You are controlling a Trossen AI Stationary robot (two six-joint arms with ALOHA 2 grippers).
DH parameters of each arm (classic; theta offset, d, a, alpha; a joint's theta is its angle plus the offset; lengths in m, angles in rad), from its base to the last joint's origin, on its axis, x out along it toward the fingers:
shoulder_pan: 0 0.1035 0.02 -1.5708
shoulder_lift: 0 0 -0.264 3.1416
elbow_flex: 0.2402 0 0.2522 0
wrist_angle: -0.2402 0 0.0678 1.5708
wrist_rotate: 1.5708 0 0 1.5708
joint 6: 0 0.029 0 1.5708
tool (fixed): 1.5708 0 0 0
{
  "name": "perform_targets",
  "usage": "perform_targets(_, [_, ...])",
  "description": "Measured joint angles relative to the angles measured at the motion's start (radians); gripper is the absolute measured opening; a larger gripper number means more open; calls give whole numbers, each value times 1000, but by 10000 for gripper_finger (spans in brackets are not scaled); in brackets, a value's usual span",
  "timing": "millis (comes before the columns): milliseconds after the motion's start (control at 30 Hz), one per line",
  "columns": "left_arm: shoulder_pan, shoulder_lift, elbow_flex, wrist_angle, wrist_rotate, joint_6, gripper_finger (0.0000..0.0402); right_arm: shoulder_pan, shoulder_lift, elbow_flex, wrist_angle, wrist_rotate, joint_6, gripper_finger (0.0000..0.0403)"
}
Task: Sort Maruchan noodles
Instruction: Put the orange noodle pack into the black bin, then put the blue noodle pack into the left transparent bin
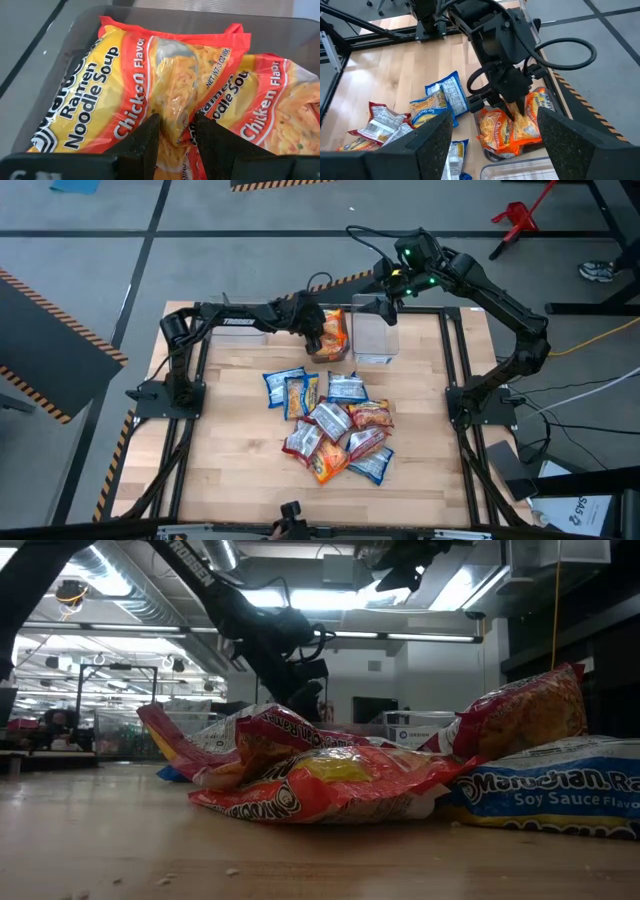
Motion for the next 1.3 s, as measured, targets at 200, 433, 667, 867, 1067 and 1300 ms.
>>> perform_targets(200, [0,-8,-1,47,7,-8,119,0,0,0,0,9,-2,278])
perform_targets(433, [-1,-98,13,52,69,-35,119,0,0,0,-12,9,-2,278])
perform_targets(667, [0,-292,14,-241,179,-114,119,0,0,0,-34,1,-3,278])
perform_targets(867, [-39,-423,-26,-488,273,-126,119,0,0,0,-58,-9,-32,278])
perform_targets(1067, [-139,-454,-130,-486,404,-116,137,0,0,0,-58,-38,-35,278])
perform_targets(1300, [-202,-451,-247,-401,291,-83,184,0,0,0,-50,-45,-56,278])
